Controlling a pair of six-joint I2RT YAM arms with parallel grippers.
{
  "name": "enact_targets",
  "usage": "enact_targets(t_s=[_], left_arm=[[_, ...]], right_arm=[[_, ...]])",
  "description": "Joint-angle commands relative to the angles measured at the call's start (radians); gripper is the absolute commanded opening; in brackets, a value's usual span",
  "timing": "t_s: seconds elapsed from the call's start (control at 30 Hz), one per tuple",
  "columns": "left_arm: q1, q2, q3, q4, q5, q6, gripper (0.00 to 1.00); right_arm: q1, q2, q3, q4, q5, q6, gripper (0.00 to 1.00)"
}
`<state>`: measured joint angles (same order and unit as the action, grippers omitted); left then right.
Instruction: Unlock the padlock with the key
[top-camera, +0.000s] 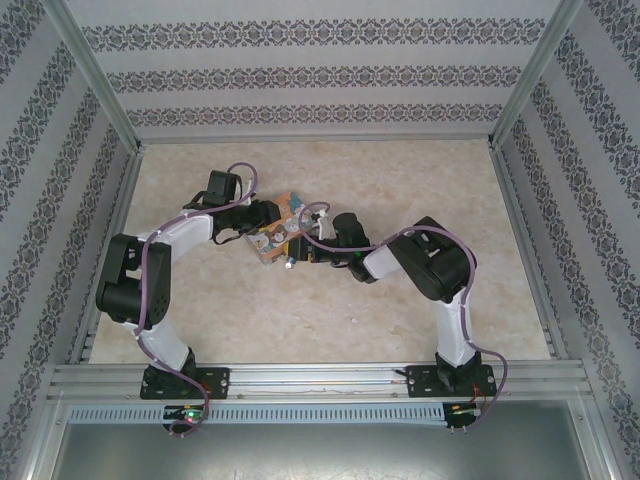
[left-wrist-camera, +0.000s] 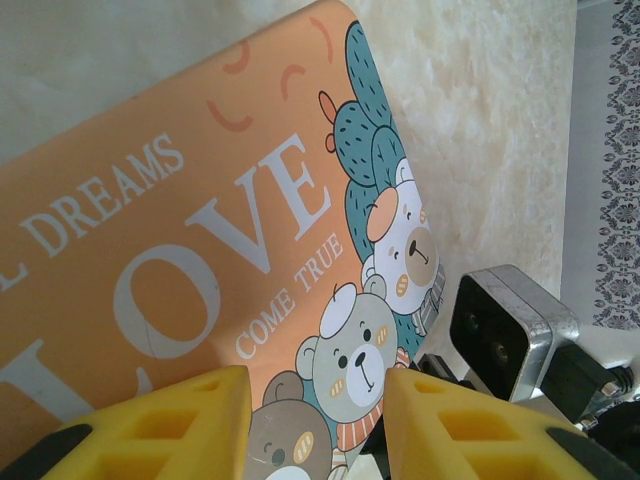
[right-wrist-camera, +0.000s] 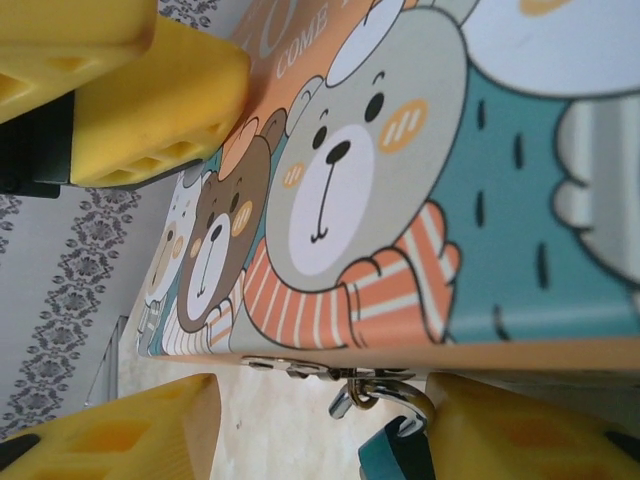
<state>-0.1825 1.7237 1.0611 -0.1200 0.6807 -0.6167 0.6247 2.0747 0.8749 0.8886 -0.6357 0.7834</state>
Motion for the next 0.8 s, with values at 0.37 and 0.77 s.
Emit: enact_targets(t_s=[0.37, 0.77], left_arm=[[-0.020, 0.039, 0.004, -0.018, 0.000, 0.014, 0.38], [-0.021, 0.033, -0.002, -0.020, -0.004, 0.014, 0.38]], right_arm=[[0.002, 0.003, -0.031, 0.075, -0.064, 0.004, 0.43], [0.001, -0.007, -0.037, 0.049, -0.056, -0.009, 0.22]])
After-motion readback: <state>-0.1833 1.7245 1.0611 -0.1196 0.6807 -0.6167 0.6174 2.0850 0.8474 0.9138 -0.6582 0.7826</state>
